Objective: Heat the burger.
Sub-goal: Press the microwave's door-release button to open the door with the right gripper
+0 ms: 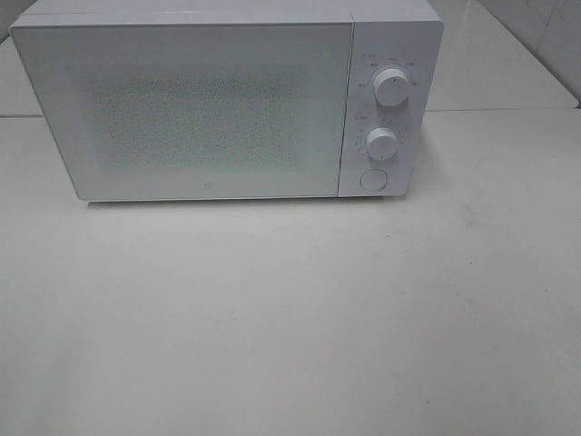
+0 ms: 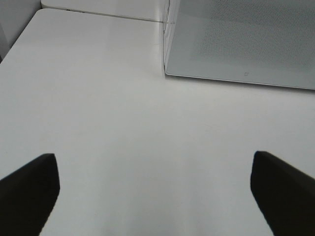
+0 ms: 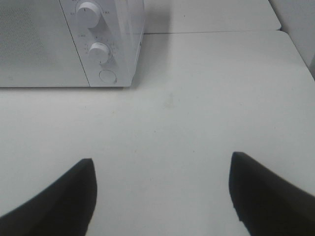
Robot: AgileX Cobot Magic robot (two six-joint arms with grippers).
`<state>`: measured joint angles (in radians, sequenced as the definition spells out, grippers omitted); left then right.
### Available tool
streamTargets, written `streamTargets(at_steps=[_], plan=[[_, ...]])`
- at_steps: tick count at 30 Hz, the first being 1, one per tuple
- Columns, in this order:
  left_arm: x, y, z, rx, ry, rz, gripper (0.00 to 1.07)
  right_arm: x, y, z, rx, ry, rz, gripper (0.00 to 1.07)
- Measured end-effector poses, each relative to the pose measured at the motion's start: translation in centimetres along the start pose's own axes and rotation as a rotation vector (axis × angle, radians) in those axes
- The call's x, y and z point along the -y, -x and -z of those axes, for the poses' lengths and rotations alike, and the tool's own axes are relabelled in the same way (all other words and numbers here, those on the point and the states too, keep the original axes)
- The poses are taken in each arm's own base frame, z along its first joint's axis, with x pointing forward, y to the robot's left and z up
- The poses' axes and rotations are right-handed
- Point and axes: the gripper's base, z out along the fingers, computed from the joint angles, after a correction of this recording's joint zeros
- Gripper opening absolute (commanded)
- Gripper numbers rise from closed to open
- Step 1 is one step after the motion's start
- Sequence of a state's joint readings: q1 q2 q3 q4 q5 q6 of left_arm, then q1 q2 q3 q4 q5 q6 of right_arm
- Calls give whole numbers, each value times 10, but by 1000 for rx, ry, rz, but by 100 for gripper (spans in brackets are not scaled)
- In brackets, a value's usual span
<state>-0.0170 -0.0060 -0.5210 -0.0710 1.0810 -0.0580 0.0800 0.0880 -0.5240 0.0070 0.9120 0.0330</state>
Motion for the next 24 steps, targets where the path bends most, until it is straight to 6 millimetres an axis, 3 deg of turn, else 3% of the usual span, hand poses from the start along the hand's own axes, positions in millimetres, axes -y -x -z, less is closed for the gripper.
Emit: streamTargets(at_steps=[10, 24], plan=[[0, 0, 0, 0, 0, 0, 98, -1, 32, -28, 67, 1, -1, 72], [0, 0, 0, 0, 0, 0, 98, -1, 60, -94, 103, 1, -2, 72]])
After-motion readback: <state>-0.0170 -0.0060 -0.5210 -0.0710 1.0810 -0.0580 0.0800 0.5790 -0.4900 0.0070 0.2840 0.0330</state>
